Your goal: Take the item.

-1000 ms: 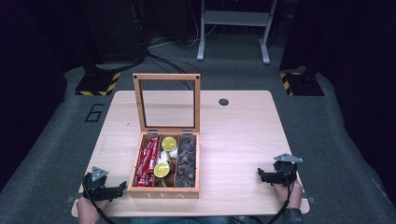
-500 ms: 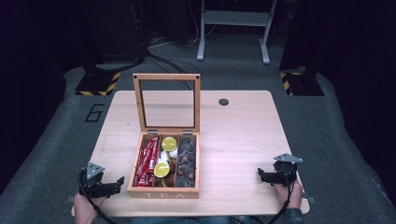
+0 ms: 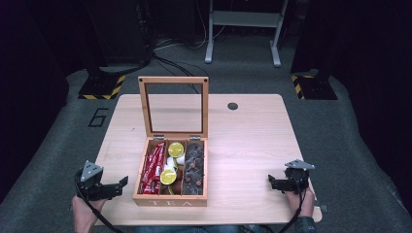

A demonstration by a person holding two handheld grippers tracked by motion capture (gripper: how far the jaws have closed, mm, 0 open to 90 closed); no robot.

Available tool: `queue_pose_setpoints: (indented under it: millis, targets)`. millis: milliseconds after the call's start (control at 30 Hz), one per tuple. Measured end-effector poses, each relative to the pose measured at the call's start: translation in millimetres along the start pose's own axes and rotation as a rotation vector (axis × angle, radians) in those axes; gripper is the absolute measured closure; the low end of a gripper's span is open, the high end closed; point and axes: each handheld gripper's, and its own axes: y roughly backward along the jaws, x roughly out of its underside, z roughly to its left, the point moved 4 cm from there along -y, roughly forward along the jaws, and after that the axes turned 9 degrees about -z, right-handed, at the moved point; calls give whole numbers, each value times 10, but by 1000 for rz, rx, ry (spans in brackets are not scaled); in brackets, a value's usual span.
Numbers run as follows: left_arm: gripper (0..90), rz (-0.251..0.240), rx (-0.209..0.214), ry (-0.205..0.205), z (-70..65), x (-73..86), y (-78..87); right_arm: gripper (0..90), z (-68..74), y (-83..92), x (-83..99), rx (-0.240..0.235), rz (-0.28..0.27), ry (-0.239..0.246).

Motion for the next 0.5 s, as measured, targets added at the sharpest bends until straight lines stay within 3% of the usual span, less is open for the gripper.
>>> queue_pose_setpoints:
  millis: [500]
  targets:
    - [2,-35,68,-39,-234,-295,30,23,4,5,1,-2,0,-2]
